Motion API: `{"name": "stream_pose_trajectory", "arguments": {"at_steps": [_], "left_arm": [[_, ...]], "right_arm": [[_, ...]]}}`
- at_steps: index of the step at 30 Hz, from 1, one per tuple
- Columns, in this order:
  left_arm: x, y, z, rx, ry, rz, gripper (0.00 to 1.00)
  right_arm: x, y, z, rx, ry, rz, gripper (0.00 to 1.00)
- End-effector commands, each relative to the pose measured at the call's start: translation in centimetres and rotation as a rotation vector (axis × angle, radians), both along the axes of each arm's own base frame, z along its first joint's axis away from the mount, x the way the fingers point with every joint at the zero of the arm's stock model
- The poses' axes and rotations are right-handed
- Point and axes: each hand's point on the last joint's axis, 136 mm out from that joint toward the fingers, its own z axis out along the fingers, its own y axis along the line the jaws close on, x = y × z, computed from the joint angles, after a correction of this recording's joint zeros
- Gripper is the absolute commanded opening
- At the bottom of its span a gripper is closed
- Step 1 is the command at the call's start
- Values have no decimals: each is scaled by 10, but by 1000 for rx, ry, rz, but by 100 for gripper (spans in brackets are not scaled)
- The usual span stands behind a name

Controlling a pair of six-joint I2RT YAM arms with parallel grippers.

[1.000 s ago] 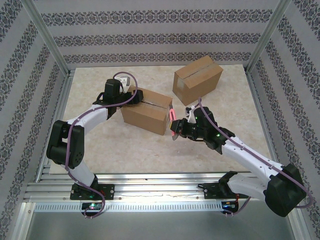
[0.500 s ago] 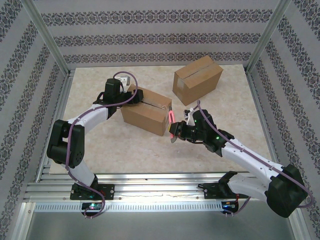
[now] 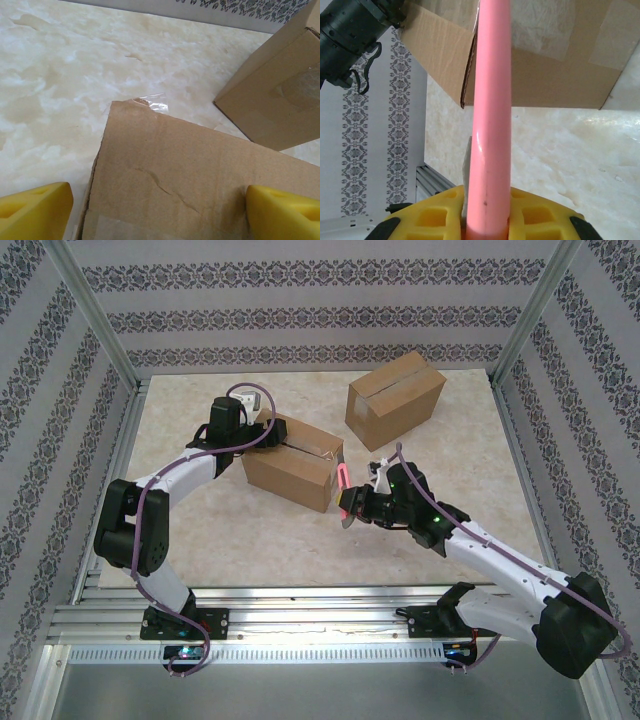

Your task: Unpack the express box

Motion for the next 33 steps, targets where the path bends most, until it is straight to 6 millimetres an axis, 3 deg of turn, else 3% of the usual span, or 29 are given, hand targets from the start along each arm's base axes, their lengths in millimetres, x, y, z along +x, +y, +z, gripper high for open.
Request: {"name": "stream_pose_trajectory", "arguments": {"at_steps": [1, 17, 33], "left_arm": [[-88, 17, -147, 138, 526, 13, 89], [-89, 16, -150, 134, 540, 13, 88], [-90, 16, -149, 133, 539, 10, 88]], "right_arm": [[-33, 18, 2, 52, 40, 153, 0], [-45, 17, 6, 69, 40, 145, 0], [-55, 31, 3, 74, 34, 188, 0]]}}
